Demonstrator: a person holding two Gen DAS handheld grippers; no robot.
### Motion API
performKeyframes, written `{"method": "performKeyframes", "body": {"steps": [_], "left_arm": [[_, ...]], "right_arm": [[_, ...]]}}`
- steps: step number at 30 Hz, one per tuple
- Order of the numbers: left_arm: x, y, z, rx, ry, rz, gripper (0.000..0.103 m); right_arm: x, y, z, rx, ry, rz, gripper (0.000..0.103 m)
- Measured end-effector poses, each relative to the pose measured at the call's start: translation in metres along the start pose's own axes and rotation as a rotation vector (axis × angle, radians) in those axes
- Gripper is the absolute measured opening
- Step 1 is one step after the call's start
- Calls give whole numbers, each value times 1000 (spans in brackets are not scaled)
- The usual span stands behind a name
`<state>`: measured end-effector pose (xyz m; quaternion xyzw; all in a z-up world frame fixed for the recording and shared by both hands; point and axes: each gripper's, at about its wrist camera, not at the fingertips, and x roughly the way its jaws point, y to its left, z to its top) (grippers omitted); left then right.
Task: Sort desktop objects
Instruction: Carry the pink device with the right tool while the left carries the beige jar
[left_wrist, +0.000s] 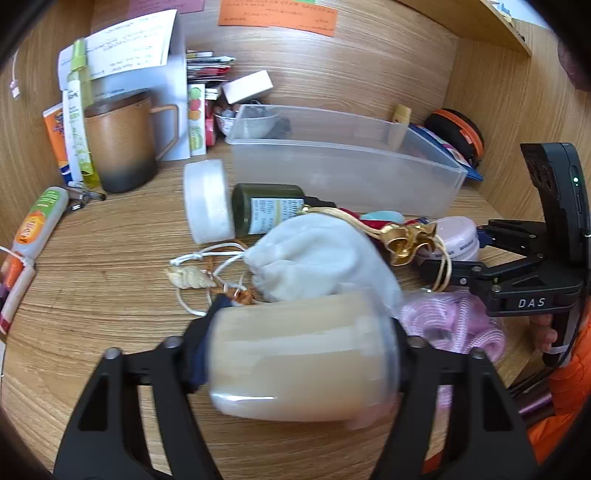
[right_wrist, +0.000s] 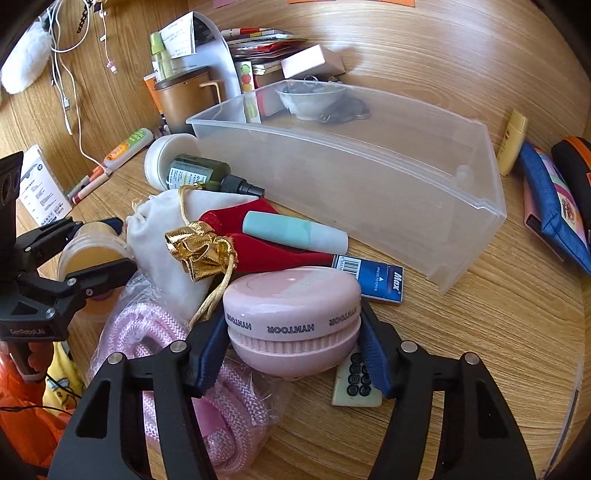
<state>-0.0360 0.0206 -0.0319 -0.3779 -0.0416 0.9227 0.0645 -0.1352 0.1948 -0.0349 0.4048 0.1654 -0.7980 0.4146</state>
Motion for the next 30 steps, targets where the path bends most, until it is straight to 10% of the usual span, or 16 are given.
{"method": "performKeyframes", "body": {"steps": [30], "left_arm": [[-36,0,33,4,-64,88,66]], "right_arm": [[-65,-27,11,64,-154,-55,60]]}}
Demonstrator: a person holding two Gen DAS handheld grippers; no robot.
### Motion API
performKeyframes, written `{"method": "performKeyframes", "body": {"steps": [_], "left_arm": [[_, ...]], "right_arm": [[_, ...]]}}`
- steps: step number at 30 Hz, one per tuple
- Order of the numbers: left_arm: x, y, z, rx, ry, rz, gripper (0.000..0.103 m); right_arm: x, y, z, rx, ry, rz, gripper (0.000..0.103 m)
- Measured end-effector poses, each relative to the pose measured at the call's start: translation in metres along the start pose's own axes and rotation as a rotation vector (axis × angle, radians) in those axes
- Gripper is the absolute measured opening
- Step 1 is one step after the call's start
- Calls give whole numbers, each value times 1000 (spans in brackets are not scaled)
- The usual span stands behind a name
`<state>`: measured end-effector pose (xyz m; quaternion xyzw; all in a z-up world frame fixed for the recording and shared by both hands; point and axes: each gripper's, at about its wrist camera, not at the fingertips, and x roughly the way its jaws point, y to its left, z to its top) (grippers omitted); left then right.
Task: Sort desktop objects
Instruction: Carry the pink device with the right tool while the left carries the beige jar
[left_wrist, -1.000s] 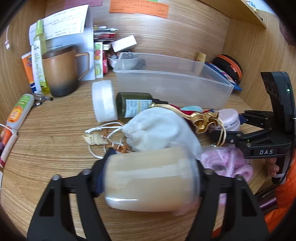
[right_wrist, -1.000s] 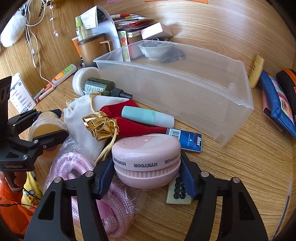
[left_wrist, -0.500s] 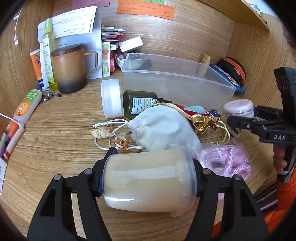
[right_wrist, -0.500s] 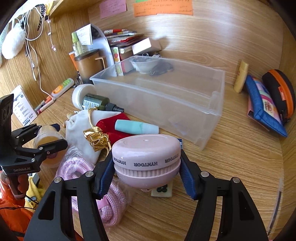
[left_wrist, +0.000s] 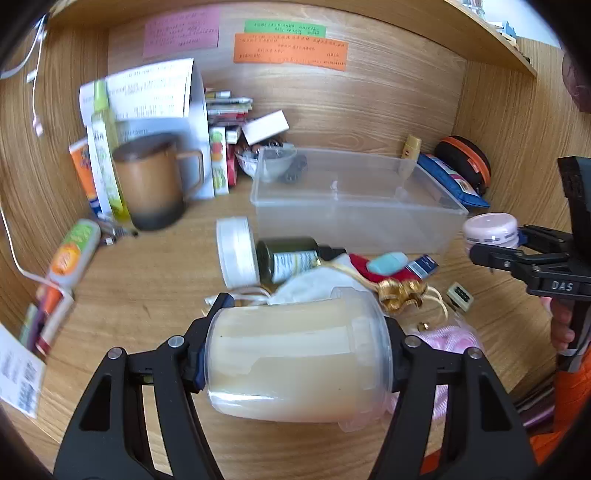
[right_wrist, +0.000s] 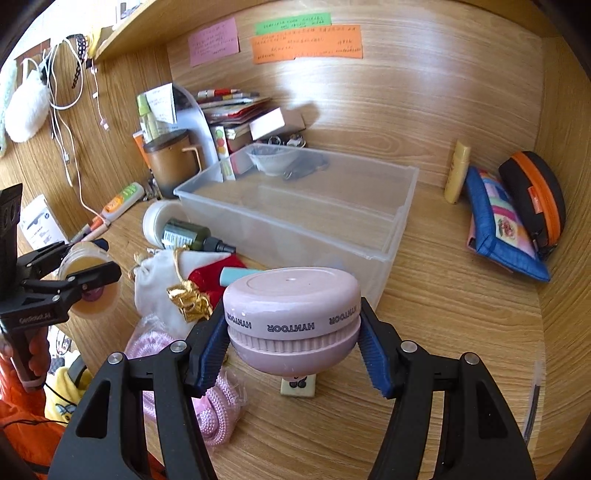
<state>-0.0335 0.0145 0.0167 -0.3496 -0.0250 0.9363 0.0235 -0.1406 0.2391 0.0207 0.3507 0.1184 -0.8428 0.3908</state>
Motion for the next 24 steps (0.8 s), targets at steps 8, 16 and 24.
{"method": "performKeyframes", "body": {"steps": [8,16,24], "left_arm": [[-5,6,34,26,-29,-26,66],[5,13,69,41,-25,-38,66],[13,18,108,62,-42,-23,66]], "right_arm": [[-13,-3,17,0,-35,-1,60],[-24,-4,37,-20,-73,-24,60],[-27,-10,58,-25,-94,-36,60]]}}
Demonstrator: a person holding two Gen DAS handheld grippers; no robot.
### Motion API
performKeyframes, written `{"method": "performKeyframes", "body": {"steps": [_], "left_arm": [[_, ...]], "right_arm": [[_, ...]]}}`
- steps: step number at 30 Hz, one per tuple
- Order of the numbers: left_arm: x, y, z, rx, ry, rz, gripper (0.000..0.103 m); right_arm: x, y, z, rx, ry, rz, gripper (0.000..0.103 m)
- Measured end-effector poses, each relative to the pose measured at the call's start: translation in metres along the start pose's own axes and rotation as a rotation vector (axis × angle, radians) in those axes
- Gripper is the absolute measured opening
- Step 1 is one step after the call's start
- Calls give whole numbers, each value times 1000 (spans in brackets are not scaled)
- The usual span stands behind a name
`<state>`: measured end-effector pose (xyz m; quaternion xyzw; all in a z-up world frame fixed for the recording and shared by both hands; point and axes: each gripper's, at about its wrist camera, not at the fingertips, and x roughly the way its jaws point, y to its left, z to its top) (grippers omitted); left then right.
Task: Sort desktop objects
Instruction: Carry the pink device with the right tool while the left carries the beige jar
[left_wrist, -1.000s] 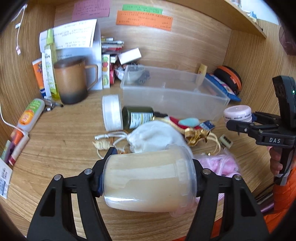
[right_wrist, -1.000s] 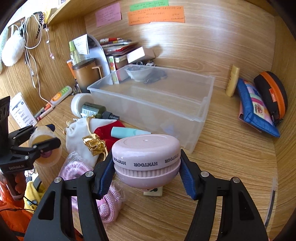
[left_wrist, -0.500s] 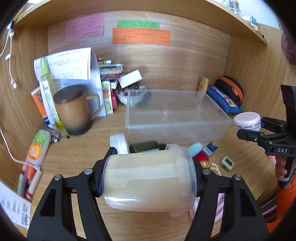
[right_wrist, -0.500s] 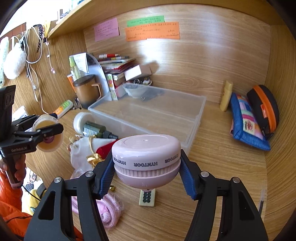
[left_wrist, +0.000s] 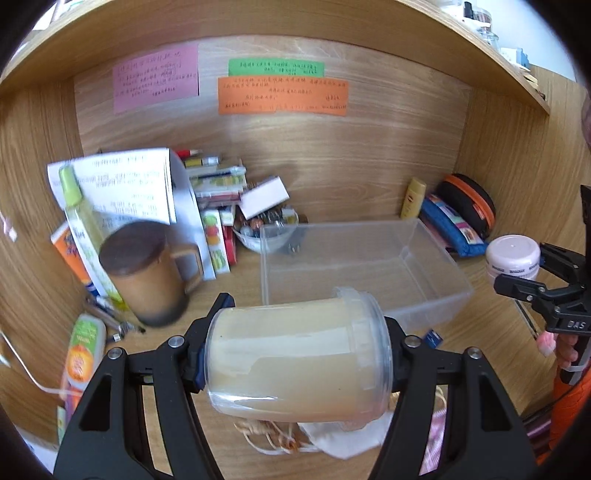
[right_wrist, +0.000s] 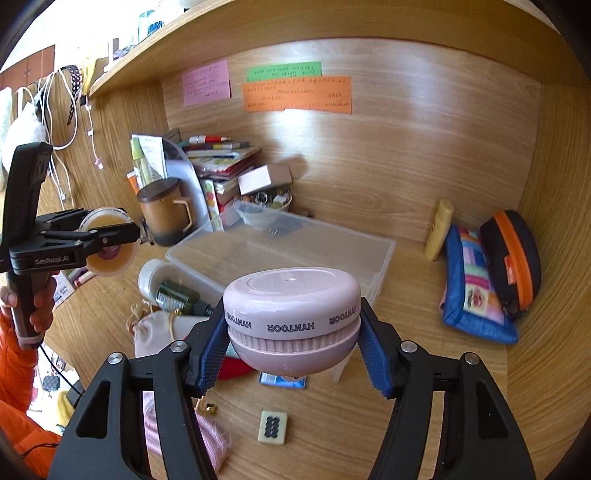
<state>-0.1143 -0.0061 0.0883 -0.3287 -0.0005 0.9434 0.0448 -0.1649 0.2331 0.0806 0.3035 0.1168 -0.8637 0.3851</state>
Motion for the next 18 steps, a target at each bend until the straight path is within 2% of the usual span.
{"method": "performKeyframes", "body": {"steps": [3,12,18], "left_arm": [[8,1,12,5,1,0,66],[38,7,45,-9,24,-61,66],[70,8,55,-10,75,-83,66]], "right_arm": [[4,-2,12,-5,-5,-5,60],[31,-10,40,-8,7,-5,60],[59,-16,50,0,44,-4,60]]}}
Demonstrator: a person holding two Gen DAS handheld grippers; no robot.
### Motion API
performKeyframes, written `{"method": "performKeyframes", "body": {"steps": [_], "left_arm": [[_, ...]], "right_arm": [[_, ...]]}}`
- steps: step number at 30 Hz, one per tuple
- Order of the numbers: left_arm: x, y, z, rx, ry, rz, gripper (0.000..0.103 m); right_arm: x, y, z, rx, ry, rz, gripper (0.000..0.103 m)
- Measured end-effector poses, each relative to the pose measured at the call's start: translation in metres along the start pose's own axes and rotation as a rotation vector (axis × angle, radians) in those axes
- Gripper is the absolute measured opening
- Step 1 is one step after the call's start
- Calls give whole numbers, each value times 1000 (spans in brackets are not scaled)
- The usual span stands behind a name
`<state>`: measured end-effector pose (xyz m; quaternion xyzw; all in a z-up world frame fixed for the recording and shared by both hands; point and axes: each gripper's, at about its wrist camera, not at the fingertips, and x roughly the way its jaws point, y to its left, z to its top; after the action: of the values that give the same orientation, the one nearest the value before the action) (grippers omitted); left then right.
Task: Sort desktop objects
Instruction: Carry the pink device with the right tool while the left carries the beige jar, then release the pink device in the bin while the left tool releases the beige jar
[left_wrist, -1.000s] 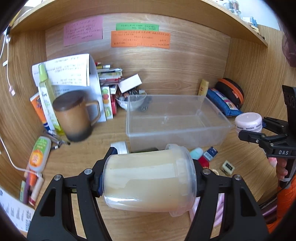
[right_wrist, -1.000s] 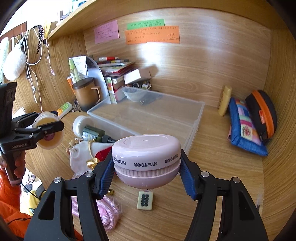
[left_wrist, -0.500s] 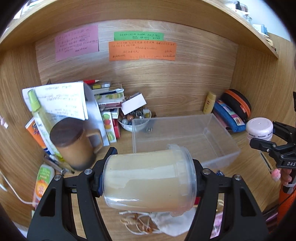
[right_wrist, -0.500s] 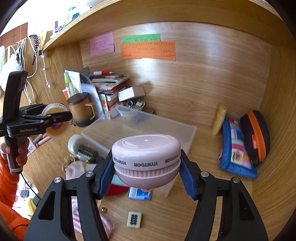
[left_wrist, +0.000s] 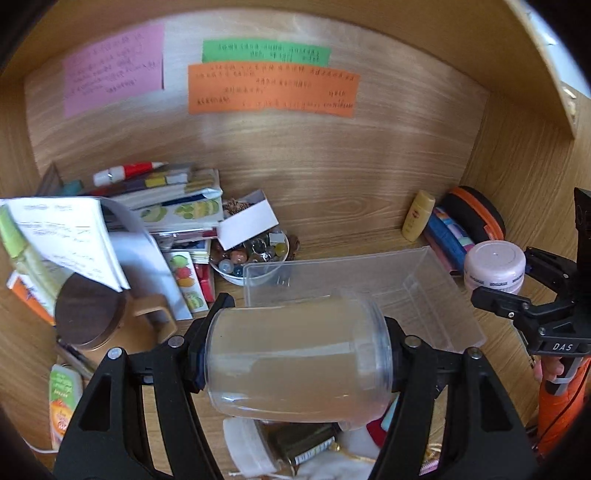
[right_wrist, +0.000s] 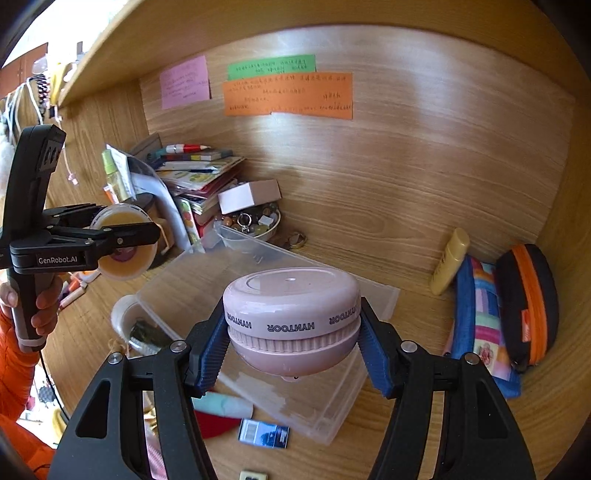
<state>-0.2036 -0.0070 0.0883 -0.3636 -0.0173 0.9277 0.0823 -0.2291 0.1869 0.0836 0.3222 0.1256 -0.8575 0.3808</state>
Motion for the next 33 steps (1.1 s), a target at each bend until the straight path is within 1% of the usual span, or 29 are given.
{"method": "performKeyframes", "body": {"steps": [7,15,18,21,25,33], "left_arm": [[38,3,5,5,69,-9,66],[78,6,5,23,158,-16,66],[82,-1,5,66,155,-1,66],[86,-8,6,79,179,-42,66],[102,-19,1,124,213,-19,66],[131,-15,-3,137,280,-25,66]], "right_arm": [[39,-10,5,6,77,-3,60],[84,-12,6,-17,172,13,60],[96,-11,5,-28,201,17,60],[108,-10,4,-39,236,24,60],[113,-10,3,-58,260,20,60],[119,-10,-1,-104,318,-10,60]]}}
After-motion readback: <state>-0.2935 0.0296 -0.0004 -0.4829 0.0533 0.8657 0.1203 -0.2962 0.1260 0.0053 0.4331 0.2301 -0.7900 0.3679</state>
